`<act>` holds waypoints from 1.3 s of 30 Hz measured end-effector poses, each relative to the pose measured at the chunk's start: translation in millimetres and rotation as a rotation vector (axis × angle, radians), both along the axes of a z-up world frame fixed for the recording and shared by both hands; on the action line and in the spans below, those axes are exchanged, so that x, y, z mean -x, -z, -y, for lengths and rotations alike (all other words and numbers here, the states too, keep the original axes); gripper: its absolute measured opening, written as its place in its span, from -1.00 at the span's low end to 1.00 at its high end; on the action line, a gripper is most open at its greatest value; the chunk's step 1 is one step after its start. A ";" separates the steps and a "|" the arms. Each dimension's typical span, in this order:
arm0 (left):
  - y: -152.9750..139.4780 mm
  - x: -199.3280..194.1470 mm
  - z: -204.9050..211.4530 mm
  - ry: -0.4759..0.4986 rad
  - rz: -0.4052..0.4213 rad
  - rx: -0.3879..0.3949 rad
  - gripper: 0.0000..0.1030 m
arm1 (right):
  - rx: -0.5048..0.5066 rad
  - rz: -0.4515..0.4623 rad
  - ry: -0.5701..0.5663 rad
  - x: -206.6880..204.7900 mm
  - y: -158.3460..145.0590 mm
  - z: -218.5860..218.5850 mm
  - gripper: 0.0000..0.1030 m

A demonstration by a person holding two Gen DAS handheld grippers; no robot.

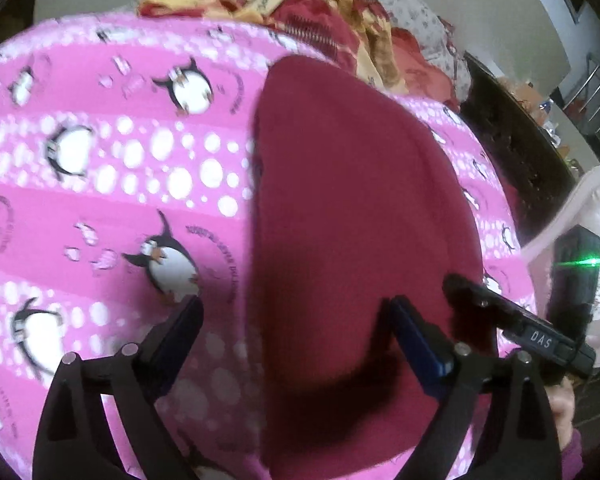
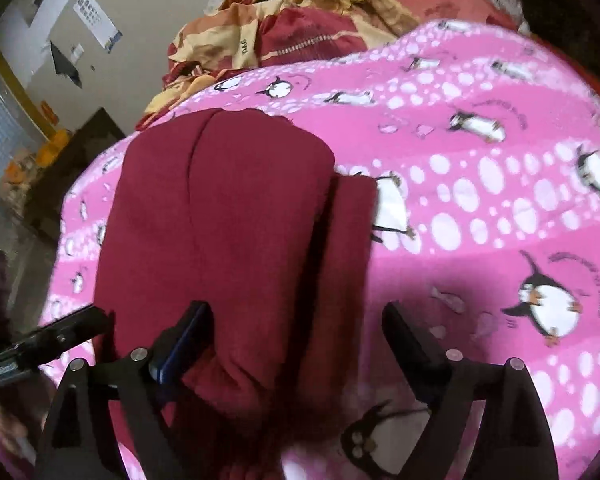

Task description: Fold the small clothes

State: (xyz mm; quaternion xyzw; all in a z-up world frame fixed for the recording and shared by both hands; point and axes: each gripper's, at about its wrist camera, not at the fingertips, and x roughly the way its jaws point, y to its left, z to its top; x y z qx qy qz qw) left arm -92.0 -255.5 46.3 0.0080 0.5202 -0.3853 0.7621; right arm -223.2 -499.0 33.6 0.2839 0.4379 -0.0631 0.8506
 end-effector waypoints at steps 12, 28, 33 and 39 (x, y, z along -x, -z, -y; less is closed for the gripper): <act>5.2 9.4 28.0 0.106 -0.032 0.030 -0.03 | -0.137 0.076 -0.048 -5.5 -7.8 -9.8 -0.09; -19.7 74.6 -94.2 0.093 -0.074 -0.162 -0.06 | -0.180 -0.101 -0.185 43.5 -21.7 -131.6 0.03; -21.7 92.4 -106.3 0.057 0.064 -0.200 0.23 | -0.088 -0.075 -0.128 67.6 -41.8 -134.9 0.16; -48.1 94.5 -129.0 -0.035 0.206 -0.184 0.47 | 0.065 0.080 -0.256 67.5 -102.7 -165.4 0.11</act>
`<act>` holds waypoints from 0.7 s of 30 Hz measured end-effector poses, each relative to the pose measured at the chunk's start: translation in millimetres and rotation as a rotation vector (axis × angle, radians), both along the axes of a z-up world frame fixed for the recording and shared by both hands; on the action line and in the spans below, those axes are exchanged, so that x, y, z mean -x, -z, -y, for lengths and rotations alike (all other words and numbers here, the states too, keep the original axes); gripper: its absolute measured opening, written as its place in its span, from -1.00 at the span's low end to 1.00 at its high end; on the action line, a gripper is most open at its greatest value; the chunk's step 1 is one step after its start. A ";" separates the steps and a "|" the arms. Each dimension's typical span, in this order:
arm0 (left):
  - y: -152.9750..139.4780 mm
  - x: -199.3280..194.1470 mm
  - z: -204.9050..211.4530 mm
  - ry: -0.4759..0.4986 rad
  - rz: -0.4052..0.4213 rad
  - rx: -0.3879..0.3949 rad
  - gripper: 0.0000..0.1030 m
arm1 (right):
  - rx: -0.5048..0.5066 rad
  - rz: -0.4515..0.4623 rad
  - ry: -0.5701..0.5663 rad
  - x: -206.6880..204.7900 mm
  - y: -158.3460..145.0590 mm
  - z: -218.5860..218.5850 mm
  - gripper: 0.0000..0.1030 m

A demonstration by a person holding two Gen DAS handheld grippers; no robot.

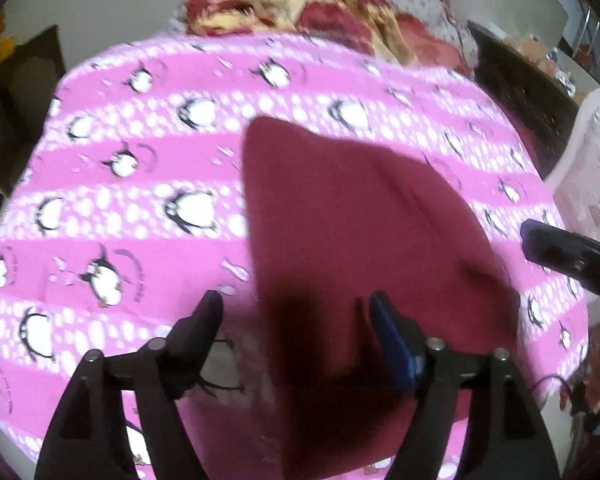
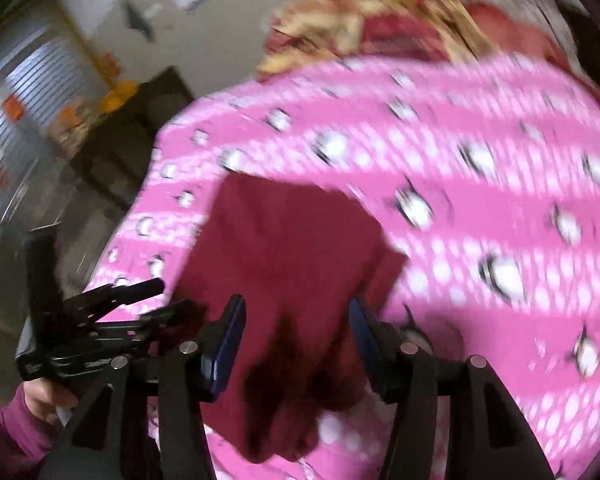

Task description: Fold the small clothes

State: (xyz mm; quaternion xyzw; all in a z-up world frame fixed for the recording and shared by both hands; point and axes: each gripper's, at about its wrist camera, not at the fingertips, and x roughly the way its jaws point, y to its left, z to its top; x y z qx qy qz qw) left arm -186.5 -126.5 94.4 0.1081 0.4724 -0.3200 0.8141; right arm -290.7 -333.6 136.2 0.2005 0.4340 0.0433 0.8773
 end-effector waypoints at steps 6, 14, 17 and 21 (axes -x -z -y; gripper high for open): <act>-3.0 1.3 -17.5 -0.059 0.028 0.003 0.48 | 0.137 -0.107 -0.133 6.8 31.0 -38.4 -0.14; -11.6 17.9 -17.5 -0.067 0.093 0.015 0.59 | 0.169 -0.144 -0.058 34.3 55.7 -32.2 -0.14; -18.0 25.0 -17.6 -0.061 0.123 0.023 0.61 | 0.129 -0.120 -0.016 36.9 38.4 -28.6 -0.06; -24.6 30.5 -19.5 -0.076 0.135 0.038 0.67 | 0.118 -0.075 0.051 42.5 18.5 -28.1 0.29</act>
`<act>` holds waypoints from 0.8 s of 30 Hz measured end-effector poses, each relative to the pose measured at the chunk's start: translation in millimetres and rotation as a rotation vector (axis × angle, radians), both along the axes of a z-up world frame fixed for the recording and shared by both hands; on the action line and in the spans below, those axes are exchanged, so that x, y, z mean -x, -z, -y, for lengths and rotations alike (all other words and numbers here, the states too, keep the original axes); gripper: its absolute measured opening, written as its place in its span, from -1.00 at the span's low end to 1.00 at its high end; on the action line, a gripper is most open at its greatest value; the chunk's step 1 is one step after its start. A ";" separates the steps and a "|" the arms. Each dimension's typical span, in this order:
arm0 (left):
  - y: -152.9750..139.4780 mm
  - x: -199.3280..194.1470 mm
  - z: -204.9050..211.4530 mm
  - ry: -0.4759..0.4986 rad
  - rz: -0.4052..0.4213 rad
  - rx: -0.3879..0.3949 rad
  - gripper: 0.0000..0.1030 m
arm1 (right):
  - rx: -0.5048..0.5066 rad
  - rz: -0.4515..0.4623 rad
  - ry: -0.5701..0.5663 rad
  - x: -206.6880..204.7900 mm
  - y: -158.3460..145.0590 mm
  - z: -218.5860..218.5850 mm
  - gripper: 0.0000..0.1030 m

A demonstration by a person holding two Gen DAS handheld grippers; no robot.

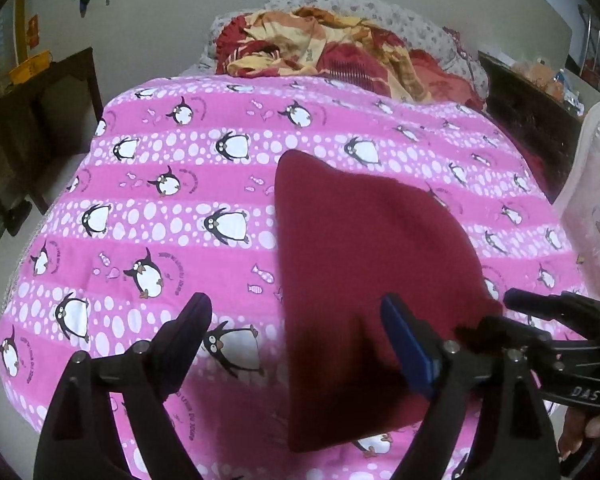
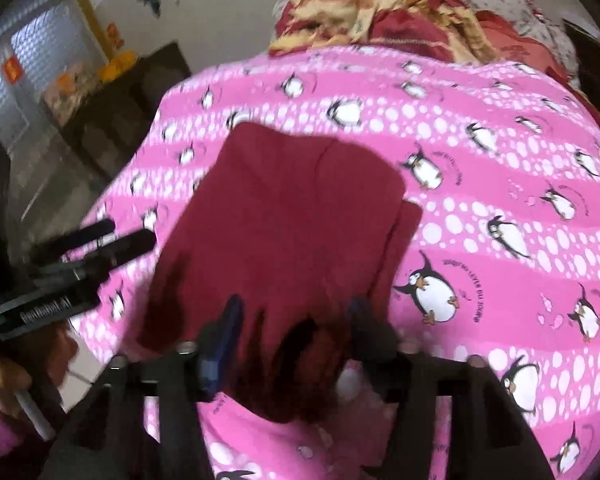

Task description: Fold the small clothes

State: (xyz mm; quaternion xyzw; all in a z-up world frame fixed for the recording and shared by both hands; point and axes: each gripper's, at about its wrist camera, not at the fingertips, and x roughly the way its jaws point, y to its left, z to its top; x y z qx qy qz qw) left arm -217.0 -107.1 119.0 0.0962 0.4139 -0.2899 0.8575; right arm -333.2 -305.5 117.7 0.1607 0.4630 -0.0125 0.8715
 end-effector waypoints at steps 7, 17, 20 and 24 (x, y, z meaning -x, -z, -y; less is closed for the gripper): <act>-4.0 5.2 -0.5 -0.017 0.009 0.000 0.69 | 0.002 0.036 0.099 6.5 -16.2 -2.6 0.51; -9.9 10.5 -3.1 -0.021 0.032 0.005 0.70 | 0.003 0.021 0.151 0.5 -16.2 -5.7 0.64; -10.4 8.6 -3.0 -0.025 0.028 0.009 0.70 | 0.026 0.018 0.150 -2.2 -15.2 -8.9 0.66; -10.0 8.2 -3.1 -0.024 0.031 0.008 0.70 | 0.045 0.015 0.146 -4.8 -13.9 -12.2 0.68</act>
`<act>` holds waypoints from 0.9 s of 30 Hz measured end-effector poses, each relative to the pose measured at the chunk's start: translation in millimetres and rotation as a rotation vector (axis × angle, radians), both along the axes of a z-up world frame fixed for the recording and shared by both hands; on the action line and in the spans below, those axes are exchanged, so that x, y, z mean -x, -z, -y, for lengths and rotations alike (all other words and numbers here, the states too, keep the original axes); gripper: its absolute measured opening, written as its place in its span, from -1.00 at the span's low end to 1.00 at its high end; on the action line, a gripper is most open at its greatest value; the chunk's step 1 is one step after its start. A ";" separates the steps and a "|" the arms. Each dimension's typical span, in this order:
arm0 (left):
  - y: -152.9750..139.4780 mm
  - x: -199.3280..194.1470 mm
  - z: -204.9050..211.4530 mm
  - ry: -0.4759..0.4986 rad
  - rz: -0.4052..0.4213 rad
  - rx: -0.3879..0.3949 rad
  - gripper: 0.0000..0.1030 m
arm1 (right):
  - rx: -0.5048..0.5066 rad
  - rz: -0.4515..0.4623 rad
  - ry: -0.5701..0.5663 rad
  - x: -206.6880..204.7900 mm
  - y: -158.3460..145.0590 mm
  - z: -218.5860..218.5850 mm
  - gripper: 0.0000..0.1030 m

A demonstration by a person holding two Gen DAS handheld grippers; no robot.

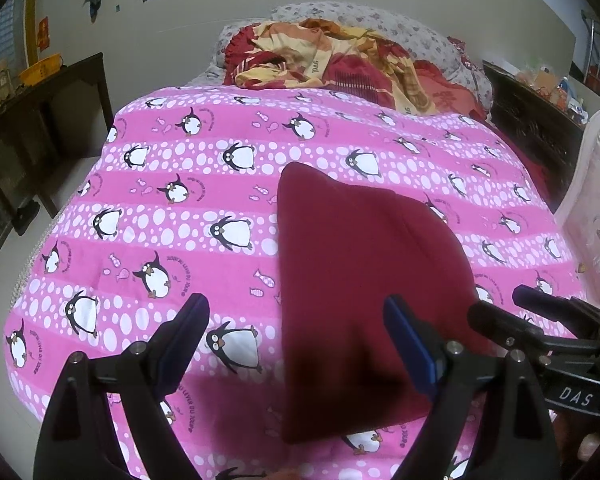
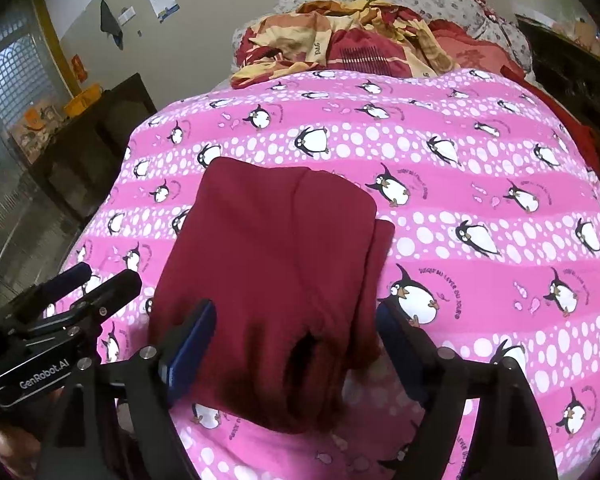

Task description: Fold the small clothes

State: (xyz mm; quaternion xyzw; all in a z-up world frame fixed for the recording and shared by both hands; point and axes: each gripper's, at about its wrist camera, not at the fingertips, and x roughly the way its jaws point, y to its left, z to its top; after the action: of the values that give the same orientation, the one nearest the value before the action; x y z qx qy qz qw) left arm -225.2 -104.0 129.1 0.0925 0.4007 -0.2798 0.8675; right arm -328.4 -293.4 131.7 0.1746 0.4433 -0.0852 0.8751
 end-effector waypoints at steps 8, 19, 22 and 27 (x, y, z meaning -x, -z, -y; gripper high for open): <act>1.7 -4.4 0.0 -0.005 0.001 -0.008 0.70 | -0.002 -0.016 -0.002 -3.9 5.2 -1.0 0.69; 5.8 -6.0 1.0 -0.005 0.002 -0.016 0.70 | -0.004 -0.033 -0.008 -7.1 9.6 -3.4 0.70; 6.8 -5.2 1.1 -0.001 0.004 -0.020 0.70 | -0.004 -0.039 -0.007 -7.4 9.7 -3.3 0.70; 7.0 -6.3 0.5 -0.002 0.004 -0.018 0.70 | -0.005 -0.046 -0.004 -8.3 10.9 -1.6 0.71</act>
State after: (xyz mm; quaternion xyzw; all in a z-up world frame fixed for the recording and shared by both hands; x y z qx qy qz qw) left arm -218.8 -104.5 122.1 0.1005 0.4014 -0.2752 0.8678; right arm -320.1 -291.7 120.8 0.1740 0.4638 -0.0864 0.8644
